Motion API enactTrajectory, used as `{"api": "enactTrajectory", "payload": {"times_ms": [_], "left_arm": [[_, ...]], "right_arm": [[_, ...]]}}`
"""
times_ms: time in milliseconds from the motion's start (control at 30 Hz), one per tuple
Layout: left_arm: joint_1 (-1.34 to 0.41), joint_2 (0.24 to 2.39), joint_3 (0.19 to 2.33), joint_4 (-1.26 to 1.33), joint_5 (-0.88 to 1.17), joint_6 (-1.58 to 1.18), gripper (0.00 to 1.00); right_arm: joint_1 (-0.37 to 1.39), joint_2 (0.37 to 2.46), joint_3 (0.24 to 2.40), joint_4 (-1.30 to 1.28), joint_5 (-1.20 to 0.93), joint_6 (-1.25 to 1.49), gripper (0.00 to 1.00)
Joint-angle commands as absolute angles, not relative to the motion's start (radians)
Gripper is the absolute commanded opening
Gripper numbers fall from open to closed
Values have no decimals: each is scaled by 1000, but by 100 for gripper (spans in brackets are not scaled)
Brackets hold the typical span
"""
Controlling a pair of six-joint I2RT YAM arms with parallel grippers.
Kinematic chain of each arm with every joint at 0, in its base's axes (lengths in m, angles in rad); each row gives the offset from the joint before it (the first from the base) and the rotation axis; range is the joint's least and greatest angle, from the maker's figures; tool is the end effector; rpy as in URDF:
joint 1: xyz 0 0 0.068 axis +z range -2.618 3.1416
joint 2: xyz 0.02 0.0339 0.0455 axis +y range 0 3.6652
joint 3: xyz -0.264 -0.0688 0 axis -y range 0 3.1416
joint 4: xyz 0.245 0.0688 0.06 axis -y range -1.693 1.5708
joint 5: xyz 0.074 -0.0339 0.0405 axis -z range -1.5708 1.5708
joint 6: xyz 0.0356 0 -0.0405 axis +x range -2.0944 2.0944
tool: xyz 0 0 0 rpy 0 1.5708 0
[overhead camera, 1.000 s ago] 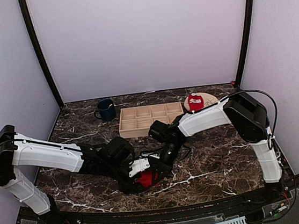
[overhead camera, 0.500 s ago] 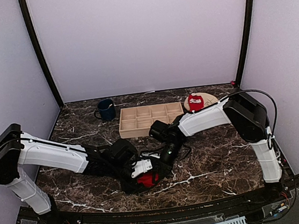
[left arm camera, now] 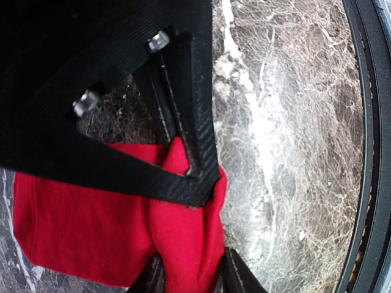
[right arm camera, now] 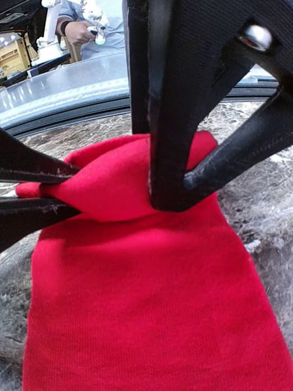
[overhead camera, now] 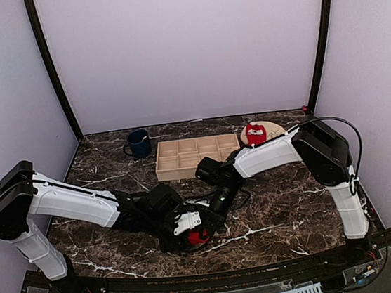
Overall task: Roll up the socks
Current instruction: Roll the sock at the center of the board.
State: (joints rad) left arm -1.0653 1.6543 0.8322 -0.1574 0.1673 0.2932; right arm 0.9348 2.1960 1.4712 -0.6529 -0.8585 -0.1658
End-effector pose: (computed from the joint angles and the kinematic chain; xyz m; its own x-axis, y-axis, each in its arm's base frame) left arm 0.1467 -0.2772 0.1474 -0.1225 0.8099 -0.5736 0.9851 0.1694 0.0288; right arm 0.2256 0.3510 0.1146 -0.4739 -0.8235 -0.3119 -0.6999 0.1373 0.7009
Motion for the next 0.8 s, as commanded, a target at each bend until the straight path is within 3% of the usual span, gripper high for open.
{"api": "enactTrajectory", "payload": {"times_ms": [0, 167, 300, 633, 767], "left_arm": [[-1067, 1657, 841, -178, 162, 278, 32], [-1068, 1656, 841, -185, 159, 267, 32], [-1066, 1655, 838, -179, 155, 250, 22], [-1060, 1679, 854, -163, 150, 192, 21], [-1040, 1703, 865, -142, 191, 187, 14]], "right_arm": [[933, 2210, 1463, -656, -851, -163, 3], [934, 2212, 1468, -656, -849, -159, 3], [934, 2212, 1470, -654, -847, -155, 4], [931, 2199, 1454, -643, -835, -149, 4], [922, 2185, 1427, -620, -833, -137, 8]]}}
